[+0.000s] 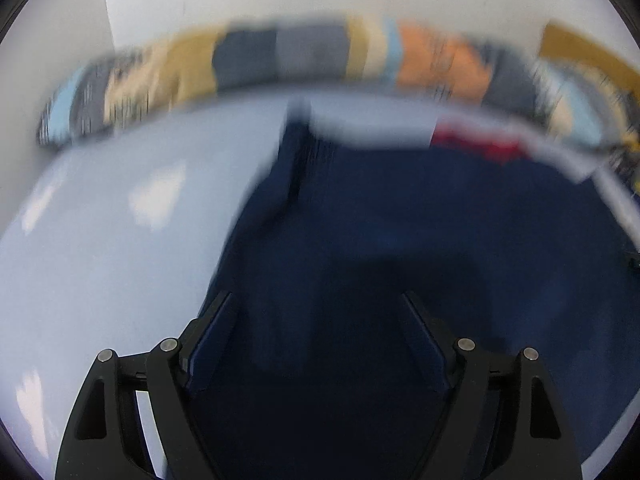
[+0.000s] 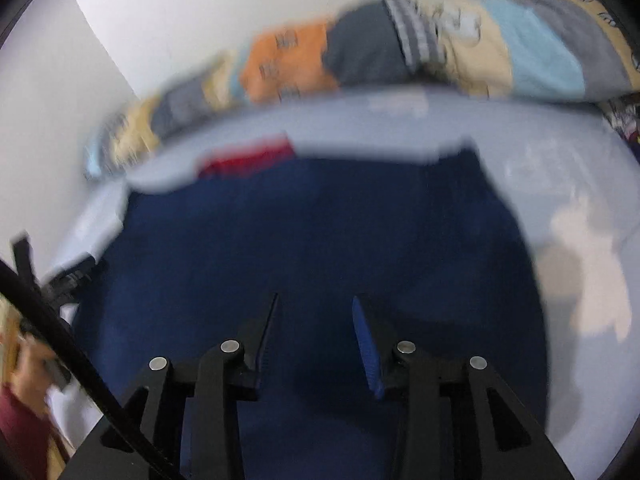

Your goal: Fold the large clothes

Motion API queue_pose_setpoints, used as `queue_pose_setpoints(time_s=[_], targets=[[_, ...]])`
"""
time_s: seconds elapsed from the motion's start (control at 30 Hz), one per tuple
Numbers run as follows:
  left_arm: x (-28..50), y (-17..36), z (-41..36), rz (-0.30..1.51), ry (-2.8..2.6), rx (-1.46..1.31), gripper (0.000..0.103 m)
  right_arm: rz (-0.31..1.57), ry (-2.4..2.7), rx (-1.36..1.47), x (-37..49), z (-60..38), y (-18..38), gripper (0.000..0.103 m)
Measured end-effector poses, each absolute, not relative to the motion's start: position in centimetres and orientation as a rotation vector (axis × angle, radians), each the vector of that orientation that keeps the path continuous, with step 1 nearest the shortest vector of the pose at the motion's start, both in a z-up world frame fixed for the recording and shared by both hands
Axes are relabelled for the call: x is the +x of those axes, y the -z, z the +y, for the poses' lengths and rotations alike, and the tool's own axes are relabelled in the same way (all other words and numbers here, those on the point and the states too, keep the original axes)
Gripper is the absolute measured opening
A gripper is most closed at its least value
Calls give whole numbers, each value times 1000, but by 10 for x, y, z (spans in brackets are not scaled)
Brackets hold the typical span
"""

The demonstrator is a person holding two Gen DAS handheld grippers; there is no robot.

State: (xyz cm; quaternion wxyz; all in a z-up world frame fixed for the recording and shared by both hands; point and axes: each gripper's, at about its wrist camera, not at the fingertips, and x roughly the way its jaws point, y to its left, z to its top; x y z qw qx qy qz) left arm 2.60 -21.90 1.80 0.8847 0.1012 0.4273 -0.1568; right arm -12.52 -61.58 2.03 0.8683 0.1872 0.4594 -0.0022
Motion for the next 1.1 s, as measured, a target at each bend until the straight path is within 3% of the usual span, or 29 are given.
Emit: queue_pose_setpoints(time_s=[0.07,0.17,0.27,0.53,0.57,0.63,0.67,0.8,1.1], targets=[[12,-22,-218,862,288,230,81,1010,37,424,-130,-612,-5,41],[-17,-43,-218,863,305,206,81,997,67,436,-154,-602,-32,41],[-60,-63,-221,824,328,230,81,946,49,403,-190,-581,-59,55],[-170,-101,-226,713,353,270,85,935,31,468,-283,-544,-84,55],[-181,-108,-225,683,354,263,87,914,26,477,-292,-539,-89,55],[-202,-122,-222,632,353,226,102,868,6,492,-310,-530,-100,56],[-211,-128,-220,607,353,209,103,845,-1,501,-317,-527,-104,57],[-241,-142,-216,511,379,177,103,784,-19,504,-341,-513,-113,60],[-248,-141,-218,492,319,219,103,754,-42,504,-344,-511,-115,60]])
